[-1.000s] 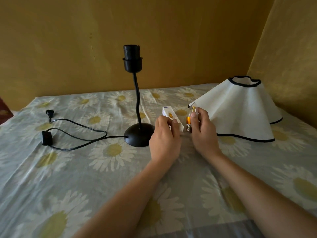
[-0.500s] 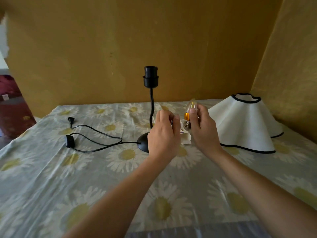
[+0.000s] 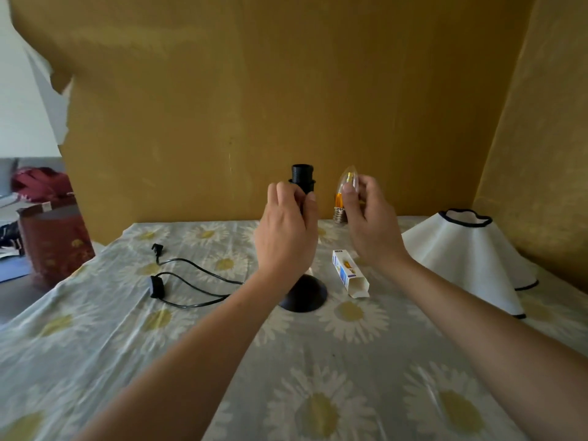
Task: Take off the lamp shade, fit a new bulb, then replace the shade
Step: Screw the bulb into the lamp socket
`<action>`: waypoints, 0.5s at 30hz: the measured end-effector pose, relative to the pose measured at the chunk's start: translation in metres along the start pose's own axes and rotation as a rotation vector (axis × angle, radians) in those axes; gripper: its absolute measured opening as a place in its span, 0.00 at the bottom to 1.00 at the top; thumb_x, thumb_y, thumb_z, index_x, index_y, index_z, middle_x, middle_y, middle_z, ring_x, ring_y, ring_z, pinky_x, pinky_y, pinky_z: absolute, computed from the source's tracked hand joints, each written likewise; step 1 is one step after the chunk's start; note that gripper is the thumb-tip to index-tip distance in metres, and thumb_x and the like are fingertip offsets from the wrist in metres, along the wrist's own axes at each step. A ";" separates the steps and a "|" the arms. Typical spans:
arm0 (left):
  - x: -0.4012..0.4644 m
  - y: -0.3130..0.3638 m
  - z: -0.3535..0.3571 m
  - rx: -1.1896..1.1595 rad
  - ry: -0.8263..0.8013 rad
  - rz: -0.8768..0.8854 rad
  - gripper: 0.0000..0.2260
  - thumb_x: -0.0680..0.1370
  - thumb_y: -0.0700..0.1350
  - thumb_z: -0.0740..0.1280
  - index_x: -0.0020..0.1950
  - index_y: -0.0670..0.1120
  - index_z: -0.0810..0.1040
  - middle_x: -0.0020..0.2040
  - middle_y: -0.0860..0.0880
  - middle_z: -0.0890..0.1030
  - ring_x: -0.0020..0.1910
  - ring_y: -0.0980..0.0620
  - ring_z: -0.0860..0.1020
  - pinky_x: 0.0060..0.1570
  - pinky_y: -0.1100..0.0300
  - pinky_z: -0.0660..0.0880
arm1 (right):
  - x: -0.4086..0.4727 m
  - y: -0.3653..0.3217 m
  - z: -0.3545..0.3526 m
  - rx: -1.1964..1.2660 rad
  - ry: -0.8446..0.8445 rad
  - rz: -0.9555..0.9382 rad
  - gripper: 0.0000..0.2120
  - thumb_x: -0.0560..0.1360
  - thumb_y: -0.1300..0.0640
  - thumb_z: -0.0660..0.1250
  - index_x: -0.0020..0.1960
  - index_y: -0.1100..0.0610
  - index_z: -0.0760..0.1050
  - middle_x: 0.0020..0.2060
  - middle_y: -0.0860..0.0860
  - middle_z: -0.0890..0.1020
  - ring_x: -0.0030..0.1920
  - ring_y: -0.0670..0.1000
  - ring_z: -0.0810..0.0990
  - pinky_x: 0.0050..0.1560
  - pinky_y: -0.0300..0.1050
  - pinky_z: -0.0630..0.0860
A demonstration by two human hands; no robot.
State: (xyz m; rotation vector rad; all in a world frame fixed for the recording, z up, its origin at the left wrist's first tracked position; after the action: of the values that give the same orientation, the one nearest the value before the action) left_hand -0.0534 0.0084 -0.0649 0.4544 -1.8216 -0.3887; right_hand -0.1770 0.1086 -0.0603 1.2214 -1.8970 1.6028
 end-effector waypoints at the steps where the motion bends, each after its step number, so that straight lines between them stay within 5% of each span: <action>1: 0.006 -0.002 0.000 0.016 0.009 -0.003 0.11 0.85 0.53 0.61 0.53 0.46 0.69 0.51 0.51 0.72 0.38 0.50 0.73 0.27 0.62 0.60 | 0.005 -0.003 0.001 -0.007 -0.004 -0.007 0.14 0.84 0.39 0.55 0.58 0.48 0.71 0.38 0.49 0.81 0.35 0.46 0.81 0.40 0.58 0.78; 4: 0.018 -0.009 0.003 0.059 -0.003 -0.026 0.13 0.84 0.54 0.63 0.55 0.45 0.71 0.53 0.49 0.73 0.44 0.48 0.74 0.30 0.57 0.65 | 0.015 -0.008 0.003 -0.008 -0.026 -0.015 0.15 0.84 0.41 0.55 0.60 0.51 0.71 0.37 0.47 0.82 0.35 0.45 0.83 0.39 0.59 0.81; 7: 0.031 -0.015 0.008 0.072 -0.014 -0.045 0.15 0.82 0.54 0.66 0.59 0.43 0.72 0.56 0.46 0.74 0.52 0.45 0.75 0.45 0.51 0.73 | 0.028 -0.014 0.006 -0.024 -0.036 -0.042 0.15 0.85 0.43 0.56 0.61 0.52 0.71 0.37 0.48 0.82 0.34 0.46 0.82 0.36 0.56 0.79; 11: 0.042 -0.024 0.020 0.066 -0.098 -0.137 0.28 0.78 0.58 0.71 0.70 0.42 0.70 0.64 0.45 0.73 0.65 0.44 0.70 0.63 0.50 0.67 | 0.041 -0.018 0.008 -0.018 -0.002 -0.075 0.14 0.85 0.43 0.57 0.61 0.53 0.71 0.35 0.43 0.80 0.31 0.41 0.79 0.32 0.40 0.72; 15: 0.056 -0.031 0.038 -0.044 -0.231 -0.294 0.40 0.73 0.63 0.74 0.76 0.41 0.65 0.71 0.44 0.71 0.71 0.43 0.67 0.70 0.47 0.66 | 0.048 -0.019 0.010 -0.008 0.016 -0.087 0.14 0.85 0.44 0.57 0.61 0.53 0.72 0.36 0.43 0.80 0.32 0.41 0.78 0.31 0.39 0.72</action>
State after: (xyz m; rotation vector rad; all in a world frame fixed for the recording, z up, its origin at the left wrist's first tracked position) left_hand -0.1008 -0.0448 -0.0446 0.6723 -1.9687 -0.7057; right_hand -0.1860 0.0818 -0.0160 1.2664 -1.8131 1.5544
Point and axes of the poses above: each hand's wrist, its own x-axis towards the middle knuckle, its own z-axis out of the palm, y = z × x, the point moved 4 cm from there along x, towards the middle knuckle
